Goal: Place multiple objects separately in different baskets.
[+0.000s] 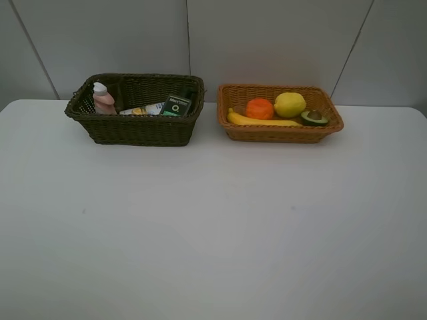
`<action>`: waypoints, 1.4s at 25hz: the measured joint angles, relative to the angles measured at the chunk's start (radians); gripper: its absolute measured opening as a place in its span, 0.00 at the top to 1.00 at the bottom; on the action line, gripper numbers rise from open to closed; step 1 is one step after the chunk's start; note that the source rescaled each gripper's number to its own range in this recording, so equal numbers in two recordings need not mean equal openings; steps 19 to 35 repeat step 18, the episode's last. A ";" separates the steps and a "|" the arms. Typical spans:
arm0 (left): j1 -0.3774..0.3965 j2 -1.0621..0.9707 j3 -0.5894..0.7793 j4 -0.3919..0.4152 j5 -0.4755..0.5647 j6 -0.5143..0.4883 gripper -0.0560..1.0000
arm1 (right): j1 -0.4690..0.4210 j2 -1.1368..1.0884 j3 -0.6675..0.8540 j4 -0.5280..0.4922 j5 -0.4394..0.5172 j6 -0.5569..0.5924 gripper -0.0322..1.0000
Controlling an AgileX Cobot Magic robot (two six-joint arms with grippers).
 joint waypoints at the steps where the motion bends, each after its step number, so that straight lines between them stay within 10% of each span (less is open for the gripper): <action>1: 0.000 0.000 0.000 0.000 0.000 0.000 0.00 | 0.000 0.000 0.000 0.000 0.000 0.000 0.02; 35: 0.000 0.000 0.000 0.000 0.000 0.002 0.00 | 0.000 0.000 0.000 0.000 0.000 0.000 0.02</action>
